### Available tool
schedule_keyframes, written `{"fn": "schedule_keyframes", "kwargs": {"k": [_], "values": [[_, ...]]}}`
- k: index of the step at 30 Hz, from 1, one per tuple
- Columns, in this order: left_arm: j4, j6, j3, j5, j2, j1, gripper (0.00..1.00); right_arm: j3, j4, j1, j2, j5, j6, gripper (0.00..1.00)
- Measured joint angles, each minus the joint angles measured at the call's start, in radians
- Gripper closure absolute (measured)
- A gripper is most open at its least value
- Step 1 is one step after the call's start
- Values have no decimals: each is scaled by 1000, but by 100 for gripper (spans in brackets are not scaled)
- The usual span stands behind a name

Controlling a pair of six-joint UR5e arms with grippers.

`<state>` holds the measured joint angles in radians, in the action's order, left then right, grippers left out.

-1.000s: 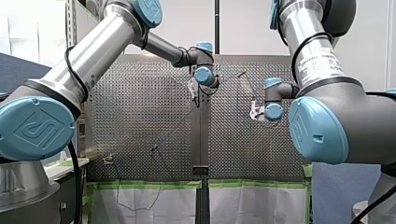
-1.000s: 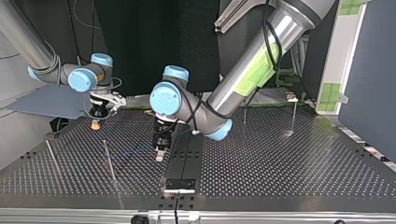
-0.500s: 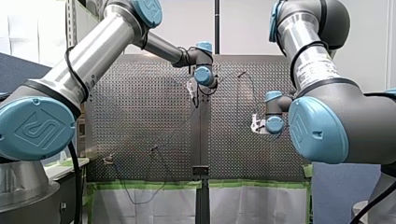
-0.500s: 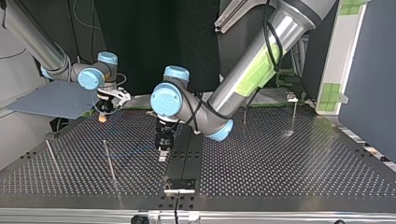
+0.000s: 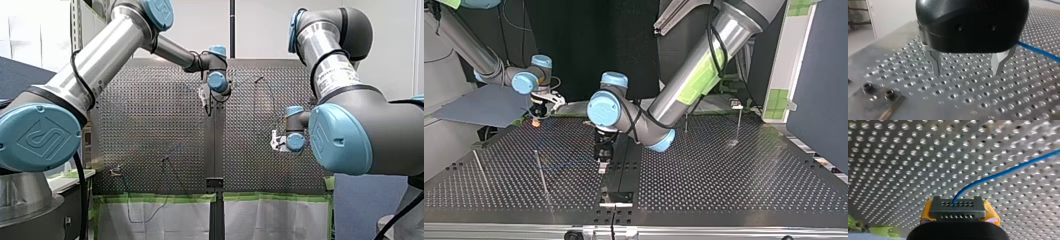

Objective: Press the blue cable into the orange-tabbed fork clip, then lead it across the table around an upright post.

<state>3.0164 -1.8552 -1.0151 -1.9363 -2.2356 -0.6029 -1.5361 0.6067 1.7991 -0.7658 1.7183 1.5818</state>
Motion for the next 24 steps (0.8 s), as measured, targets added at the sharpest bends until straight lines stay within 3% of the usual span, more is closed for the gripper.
{"fn": "schedule_keyframes", "kwargs": {"k": [11, 24], "values": [[21, -2, 33, -4, -23, 4, 1, 0, 37, -19, 69, 1, 0, 100], [24, -2, 36, -6, -24, 4, 1, 1, 130, -53, 184, 0, 1, 100]]}}
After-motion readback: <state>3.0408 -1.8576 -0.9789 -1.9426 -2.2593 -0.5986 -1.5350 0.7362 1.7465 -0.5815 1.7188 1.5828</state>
